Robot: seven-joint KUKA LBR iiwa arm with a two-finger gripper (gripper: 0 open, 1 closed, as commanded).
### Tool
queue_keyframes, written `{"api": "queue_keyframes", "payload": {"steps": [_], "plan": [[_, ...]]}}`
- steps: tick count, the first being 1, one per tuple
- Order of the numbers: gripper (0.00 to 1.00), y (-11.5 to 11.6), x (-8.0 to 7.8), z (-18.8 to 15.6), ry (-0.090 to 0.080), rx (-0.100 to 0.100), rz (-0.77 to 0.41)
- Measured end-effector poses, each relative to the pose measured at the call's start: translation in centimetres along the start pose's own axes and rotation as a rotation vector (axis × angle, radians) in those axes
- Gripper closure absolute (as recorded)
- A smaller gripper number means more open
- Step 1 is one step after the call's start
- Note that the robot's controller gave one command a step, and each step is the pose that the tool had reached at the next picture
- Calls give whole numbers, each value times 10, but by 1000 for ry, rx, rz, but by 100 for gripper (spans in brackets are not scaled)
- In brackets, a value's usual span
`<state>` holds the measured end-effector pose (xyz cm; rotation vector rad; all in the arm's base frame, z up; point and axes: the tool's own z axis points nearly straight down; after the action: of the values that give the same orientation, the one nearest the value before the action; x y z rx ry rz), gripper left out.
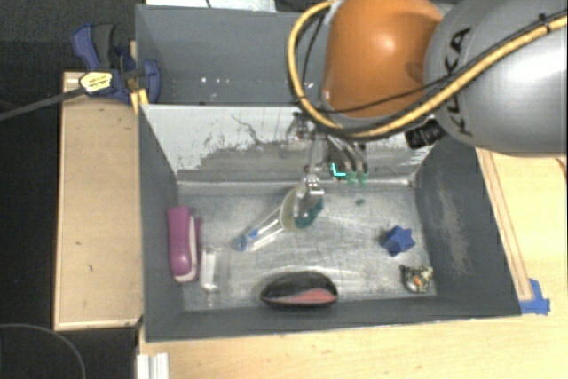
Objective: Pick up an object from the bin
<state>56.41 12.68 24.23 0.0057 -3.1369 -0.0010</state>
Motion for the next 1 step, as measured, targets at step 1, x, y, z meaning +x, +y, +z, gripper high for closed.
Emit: {"api": "queue_keyframes", "payload": {"steps": [1], "plan": [[0, 45, 8, 173, -11, -3, 11]]}}
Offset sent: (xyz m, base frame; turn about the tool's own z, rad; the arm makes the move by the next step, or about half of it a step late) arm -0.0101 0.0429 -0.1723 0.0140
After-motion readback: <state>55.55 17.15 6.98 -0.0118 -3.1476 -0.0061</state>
